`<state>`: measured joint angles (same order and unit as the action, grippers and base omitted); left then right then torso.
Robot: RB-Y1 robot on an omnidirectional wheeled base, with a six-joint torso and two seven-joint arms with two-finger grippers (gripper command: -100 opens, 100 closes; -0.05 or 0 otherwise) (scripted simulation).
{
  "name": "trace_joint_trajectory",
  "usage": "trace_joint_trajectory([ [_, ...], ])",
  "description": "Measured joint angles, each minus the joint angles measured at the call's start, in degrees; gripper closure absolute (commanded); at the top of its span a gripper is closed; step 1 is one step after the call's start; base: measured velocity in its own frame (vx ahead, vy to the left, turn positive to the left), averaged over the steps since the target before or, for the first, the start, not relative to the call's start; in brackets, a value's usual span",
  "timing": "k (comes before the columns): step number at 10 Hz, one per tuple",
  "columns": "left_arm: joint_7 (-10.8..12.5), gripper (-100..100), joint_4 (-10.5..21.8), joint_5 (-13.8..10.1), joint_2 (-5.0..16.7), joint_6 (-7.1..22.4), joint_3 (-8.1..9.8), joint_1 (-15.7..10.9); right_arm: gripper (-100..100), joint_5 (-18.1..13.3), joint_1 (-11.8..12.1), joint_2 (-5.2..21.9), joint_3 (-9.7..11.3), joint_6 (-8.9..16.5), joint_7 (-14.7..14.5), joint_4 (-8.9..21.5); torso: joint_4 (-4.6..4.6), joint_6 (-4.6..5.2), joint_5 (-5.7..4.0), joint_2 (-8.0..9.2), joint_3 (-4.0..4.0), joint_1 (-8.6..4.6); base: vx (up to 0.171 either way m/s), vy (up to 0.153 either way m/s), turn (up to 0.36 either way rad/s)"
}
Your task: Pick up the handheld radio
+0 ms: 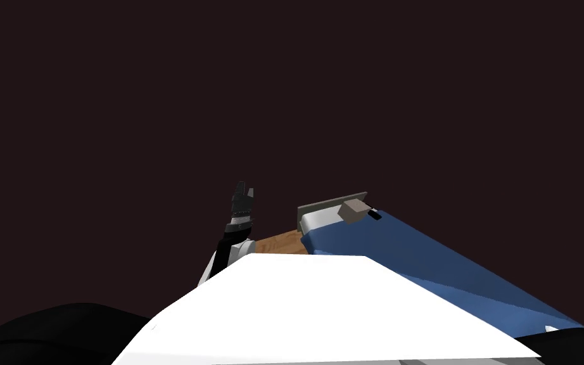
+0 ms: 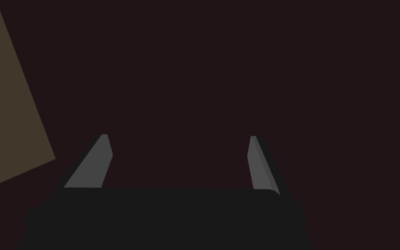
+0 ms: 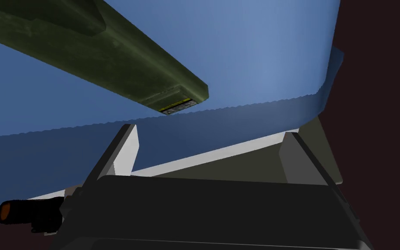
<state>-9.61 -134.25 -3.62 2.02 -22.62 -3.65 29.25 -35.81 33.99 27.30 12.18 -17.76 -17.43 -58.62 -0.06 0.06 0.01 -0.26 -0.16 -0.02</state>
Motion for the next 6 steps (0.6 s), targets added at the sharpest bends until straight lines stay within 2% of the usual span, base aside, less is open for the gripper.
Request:
trace_joint_trajectory([
  [1, 0.0, 0, 0.0, 0.0, 0.0, 0.0, 0.0, -0.01, -100, -1.12, -0.19, -0.14, 0.54, 0.38, -0.54, 2.05, 0.01, -0.03, 0.0, -0.01, 0.0, 0.02, 0.054, -0.028, 0.085],
  [2, 0.0, 0, 0.0, 0.0, 0.0, 0.0, 0.0, 0.0, -100, -1.68, 0.61, -0.06, 0.59, 0.35, -1.1, 2.95, 0.01, 0.0, 0.01, 0.05, 0.03, 0.04, 0.056, -0.026, 0.15],
  [3, 0.0, 0, 0.0, 0.0, 0.0, 0.0, 0.0, -0.01, -100, -2.66, 0.88, 0.68, 1.7, 0.92, -0.93, 3.36, 0.02, -0.04, 0.01, 0.04, 0.03, 0.04, 0.042, -0.031, 0.097],
  [5, 0.0, 0, 0.0, 0.0, 0.0, 0.0, 0.0, 0.0, -100, -3.34, 0.25, 0.75, 1.97, 0.66, -1.27, 6.05, 0.04, 0.01, 0.02, 0.17, 0.09, 0.09, 0.023, -0.015, 0.077],
  [6, 0.0, 0, 0.0, 0.0, 0.0, 0.0, -0.01, -0.01, -100, -4.12, -0.53, 0.34, 1.63, -0.37, -2.25, 9.25, 0.04, -0.03, 0.02, 0.13, 0.08, 0.09, 0.069, -0.037, 0.236],
])
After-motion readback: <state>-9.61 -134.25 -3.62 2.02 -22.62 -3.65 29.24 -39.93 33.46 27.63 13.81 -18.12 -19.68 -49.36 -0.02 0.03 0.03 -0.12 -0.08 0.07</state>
